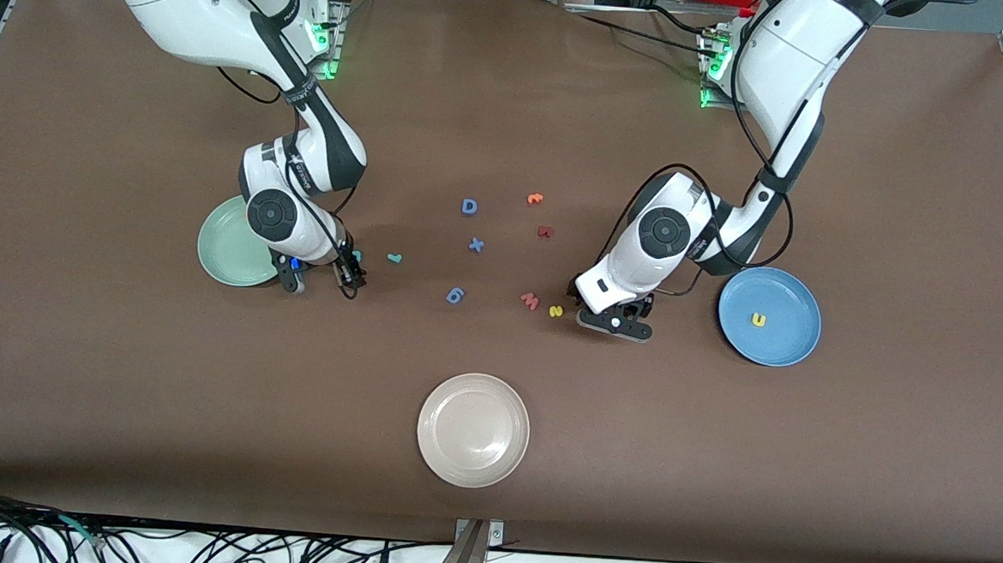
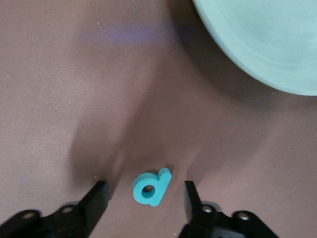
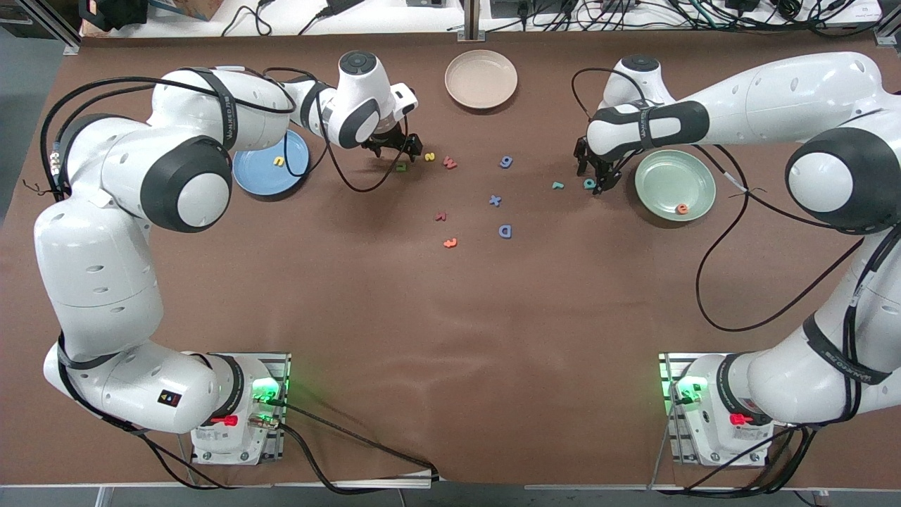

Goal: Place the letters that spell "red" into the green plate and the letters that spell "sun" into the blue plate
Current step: 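Reach the right gripper to the teal d while the left gripper reaches the green u, then grasp the teal d with the right gripper while the left gripper grasps the u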

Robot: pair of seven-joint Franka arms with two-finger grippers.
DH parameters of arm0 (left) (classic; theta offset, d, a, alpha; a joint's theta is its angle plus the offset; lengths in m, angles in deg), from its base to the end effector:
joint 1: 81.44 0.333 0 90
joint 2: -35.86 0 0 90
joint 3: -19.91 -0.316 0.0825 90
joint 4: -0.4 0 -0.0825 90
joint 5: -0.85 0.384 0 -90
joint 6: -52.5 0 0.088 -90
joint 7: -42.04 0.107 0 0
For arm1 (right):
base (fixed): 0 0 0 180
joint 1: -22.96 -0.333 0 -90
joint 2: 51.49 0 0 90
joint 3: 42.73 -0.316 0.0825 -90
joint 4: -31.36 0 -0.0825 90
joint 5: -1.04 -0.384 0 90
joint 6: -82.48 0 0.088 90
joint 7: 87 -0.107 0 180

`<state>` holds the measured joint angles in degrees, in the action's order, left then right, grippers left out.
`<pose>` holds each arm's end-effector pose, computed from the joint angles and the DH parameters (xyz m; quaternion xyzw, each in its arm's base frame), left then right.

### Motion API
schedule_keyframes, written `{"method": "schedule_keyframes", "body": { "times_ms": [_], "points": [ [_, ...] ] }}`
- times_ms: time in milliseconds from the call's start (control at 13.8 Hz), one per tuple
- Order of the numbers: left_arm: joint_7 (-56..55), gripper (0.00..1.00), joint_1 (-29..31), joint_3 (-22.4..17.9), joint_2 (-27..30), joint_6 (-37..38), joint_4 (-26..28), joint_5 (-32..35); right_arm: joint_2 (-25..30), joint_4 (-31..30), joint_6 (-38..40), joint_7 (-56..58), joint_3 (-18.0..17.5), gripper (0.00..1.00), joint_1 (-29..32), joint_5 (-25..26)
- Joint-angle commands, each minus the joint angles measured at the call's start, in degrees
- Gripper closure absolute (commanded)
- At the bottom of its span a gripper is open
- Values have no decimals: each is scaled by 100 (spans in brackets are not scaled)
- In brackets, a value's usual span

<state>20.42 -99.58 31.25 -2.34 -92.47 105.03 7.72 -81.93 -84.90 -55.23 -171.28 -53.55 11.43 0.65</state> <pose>0.5707 -0.3147 0.1780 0.9949 -0.0944 0.0135 0.0339 0.5388 0.2219 0.1738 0.8479 -0.5226 -0.0847 0.0291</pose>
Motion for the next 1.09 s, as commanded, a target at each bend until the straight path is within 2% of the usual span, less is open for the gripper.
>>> {"method": "schedule_keyframes", "body": {
  "times_ms": [0, 290, 435, 652, 870, 1014],
  "points": [
    [-315, 0, -84, -53, -56, -40, -48, 332, 143, -195, -53, -98, 36, 45, -42, 13],
    [-587, 6, -294, -62, -47, -23, -22, 342, 143, -195, -45, -54, 36, 78, -42, 13],
    [-694, 12, -357, -71, -38, -23, 4, 350, 143, -195, -27, -45, 36, 83, -42, 13],
    [-711, 31, -383, -79, -38, -14, 22, 351, 161, -169, -1, -27, 36, 83, -42, 13],
    [-886, 37, -374, -88, -65, -14, 13, 596, 371, -12, 507, 130, 70, 83, -34, 13],
    [-983, 57, -366, -88, -65, -14, 13, 676, 512, 181, 1086, 437, 193, 83, -25, 13]
  ]
}}
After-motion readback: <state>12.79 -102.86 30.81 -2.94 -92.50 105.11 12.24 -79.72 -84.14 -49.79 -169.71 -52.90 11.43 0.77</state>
